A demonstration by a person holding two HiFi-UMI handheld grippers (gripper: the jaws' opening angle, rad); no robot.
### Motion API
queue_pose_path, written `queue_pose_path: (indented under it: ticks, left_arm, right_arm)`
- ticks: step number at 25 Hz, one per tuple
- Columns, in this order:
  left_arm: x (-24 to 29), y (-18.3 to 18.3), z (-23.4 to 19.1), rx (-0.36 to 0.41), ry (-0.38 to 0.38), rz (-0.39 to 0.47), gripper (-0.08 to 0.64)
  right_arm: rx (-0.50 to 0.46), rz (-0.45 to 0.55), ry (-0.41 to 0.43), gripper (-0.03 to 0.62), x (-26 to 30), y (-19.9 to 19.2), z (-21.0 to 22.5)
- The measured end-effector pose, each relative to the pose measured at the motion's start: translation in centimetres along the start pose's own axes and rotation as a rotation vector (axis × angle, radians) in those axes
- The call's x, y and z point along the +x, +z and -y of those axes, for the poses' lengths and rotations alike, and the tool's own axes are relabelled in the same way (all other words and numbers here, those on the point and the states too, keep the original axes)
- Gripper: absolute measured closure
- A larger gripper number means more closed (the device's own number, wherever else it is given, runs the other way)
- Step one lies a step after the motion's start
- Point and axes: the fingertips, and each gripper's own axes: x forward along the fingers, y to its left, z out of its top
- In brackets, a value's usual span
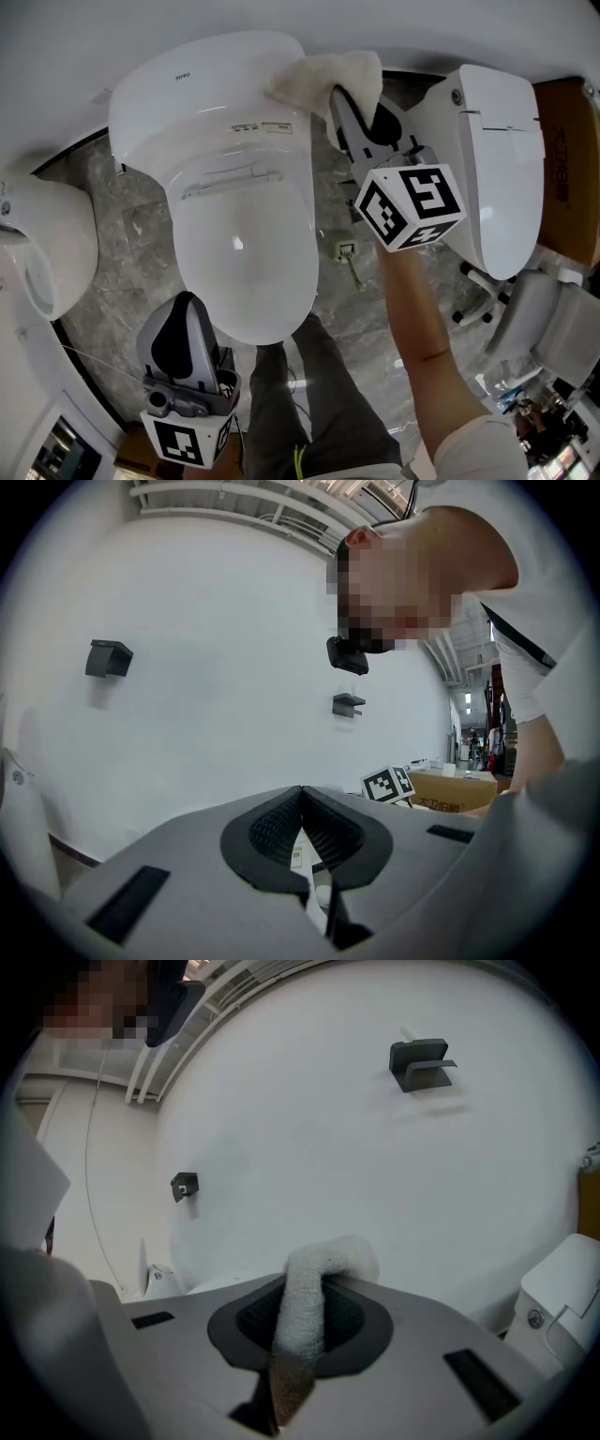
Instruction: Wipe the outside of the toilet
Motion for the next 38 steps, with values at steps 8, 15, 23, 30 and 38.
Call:
queue_pose_path:
  ticks: [8,15,23,30,38]
  left_arm:
    - [0.2,-2.9,0.2,-0.014,0.0,-0.037,0.543]
    - [0.5,-3.6,0.0,-0.017,0.005,-0.041,0.543]
    - [0.1,-4.9,-1.1,-0.024,0.027,-0.049,0.543]
    - [-0.1,-6.0,-1.6,-0.03,0.033,-0.051,0.543]
    - [-0.2,-6.9,-1.5,-0.039,0.038,-0.052,0.543]
  right_arm:
    - [-0.048,-0.036,-0.012,0.522,1.2,-2.5,0.9]
    - [-0.068,-0.079,0.002,0.522,2.5,-4.4,0.7]
    - [-0.096,-0.101,0.014,0.522,4.1,-6.0,0.5]
    - [-0.11,-0.112,0.014,0.522,4.8,-7.1,1.0]
    - [-0.125,-0.135,0.002,0.522,5.3,-8.4,2.2]
